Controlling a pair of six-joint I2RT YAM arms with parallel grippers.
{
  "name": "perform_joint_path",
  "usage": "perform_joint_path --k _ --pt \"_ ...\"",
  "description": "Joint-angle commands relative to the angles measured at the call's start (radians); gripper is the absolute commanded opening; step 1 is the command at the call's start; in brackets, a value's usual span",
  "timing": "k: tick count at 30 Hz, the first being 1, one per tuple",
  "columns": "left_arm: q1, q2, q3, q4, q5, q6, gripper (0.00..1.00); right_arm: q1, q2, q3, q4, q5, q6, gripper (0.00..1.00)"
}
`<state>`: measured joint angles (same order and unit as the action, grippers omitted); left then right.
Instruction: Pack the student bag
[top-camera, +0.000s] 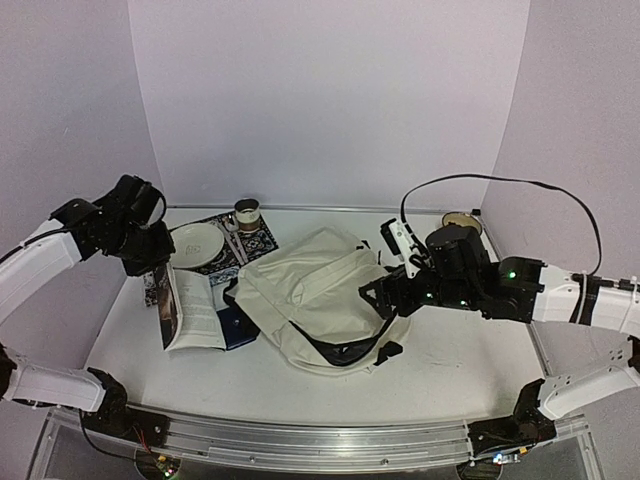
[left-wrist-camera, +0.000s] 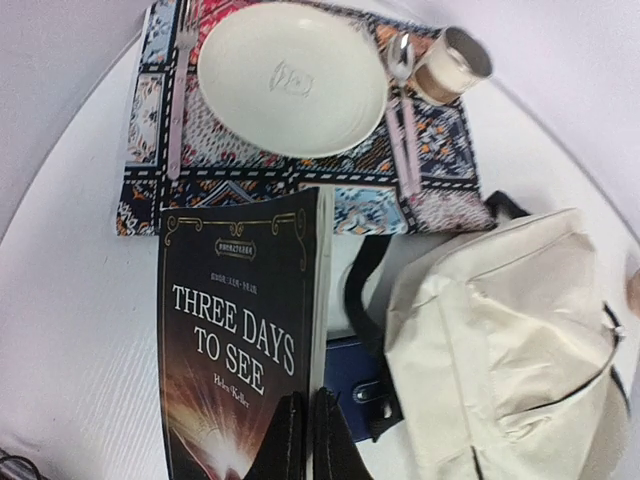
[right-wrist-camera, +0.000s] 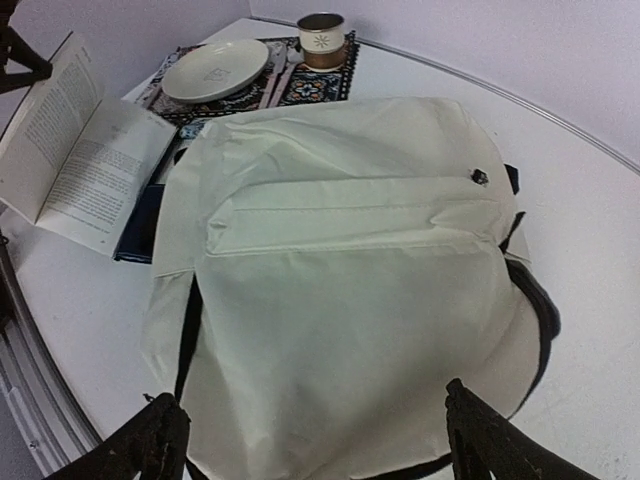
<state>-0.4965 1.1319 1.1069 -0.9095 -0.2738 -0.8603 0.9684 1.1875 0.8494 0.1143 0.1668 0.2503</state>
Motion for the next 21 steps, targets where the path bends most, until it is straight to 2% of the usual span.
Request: perform_joint_path --k 1,4,9,15,21 --pt "0.001 -0.072 0.157 0.031 -0.027 0.037 0.0 0.025 0.051 0.063 0.071 -0.053 0.011 0.89" --pt "0.001 -0.086 0.228 0.028 -0.024 0.054 0.0 0.034 0.083 0.08 0.083 -0.067 0.021 0.89" --pt "0.001 -0.068 0.314 0.067 0.058 0.068 0.0 0.051 0.13 0.072 0.172 -0.125 0.042 0.9" --pt "0.001 -0.035 0.284 0.247 0.208 0.052 0.0 0.088 0.217 0.038 0.366 -0.185 0.081 0.94" --pt "-0.002 0.015 0.212 0.43 0.334 0.004 0.0 0.121 0.3 -0.02 0.616 -0.179 0.146 0.98"
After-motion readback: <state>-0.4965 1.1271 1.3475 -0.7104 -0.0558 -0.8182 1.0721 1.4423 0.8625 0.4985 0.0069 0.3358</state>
